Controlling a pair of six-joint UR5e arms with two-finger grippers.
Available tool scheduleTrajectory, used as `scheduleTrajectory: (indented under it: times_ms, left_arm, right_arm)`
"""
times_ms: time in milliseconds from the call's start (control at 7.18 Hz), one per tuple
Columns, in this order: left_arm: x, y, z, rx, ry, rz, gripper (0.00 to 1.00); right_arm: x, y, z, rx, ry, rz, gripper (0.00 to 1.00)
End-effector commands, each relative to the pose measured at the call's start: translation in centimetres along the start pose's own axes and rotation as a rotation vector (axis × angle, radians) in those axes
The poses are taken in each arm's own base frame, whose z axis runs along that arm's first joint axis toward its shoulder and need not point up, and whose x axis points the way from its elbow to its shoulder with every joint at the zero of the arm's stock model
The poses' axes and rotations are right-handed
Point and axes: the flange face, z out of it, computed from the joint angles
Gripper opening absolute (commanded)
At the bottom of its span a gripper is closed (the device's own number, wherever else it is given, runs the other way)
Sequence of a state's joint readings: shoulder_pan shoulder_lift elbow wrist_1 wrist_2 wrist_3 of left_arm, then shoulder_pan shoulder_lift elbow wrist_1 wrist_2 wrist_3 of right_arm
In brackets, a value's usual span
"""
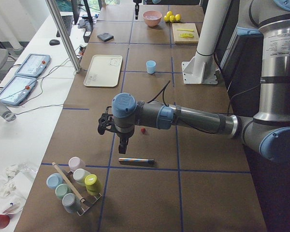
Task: Mash ice and strawberries in cup
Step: 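Carry the ice cube with the right gripper over the light-blue cup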
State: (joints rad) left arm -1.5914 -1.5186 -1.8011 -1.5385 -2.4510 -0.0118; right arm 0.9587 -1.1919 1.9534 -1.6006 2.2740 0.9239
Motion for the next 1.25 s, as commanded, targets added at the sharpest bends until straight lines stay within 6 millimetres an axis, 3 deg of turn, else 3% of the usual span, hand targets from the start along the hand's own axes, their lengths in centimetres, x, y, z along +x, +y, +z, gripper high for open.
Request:
scheduleTrajectory:
  times_ms: [0, 139, 418, 697, 1115]
  left_arm:
    - [-0.1, 0.0, 0.1, -0.003, -0.001, -0.006, 1.00]
    - [-0.1, 0.0, 0.1, -0.003, -0.001, -0.006, 1.00]
    - [0.0, 0.0, 0.1, -0.004, 0.001, -0.012, 1.00]
    - [0.2, 0.0, 0.2, -0.002, 0.001, -0.023, 1.00]
    - [0.2, 0.0, 0.2, -0.002, 0.001, -0.023, 1.00]
  right_arm:
    - [-14.6, 5.7, 5.6, -0.002, 0.061, 0.051, 0.00]
    - [-18.3, 7.8, 7.2, 0.010, 0.086, 0.045, 0.00]
    - [-25.7, 9.8, 12.7, -0.014, 0.132, 0.053, 0.00]
    - [-26.4, 10.7, 14.5, -0.024, 0.151, 0.041, 0.01]
    - [-27.5, 10.9, 14.9, -0.025, 0.149, 0.032, 0.02]
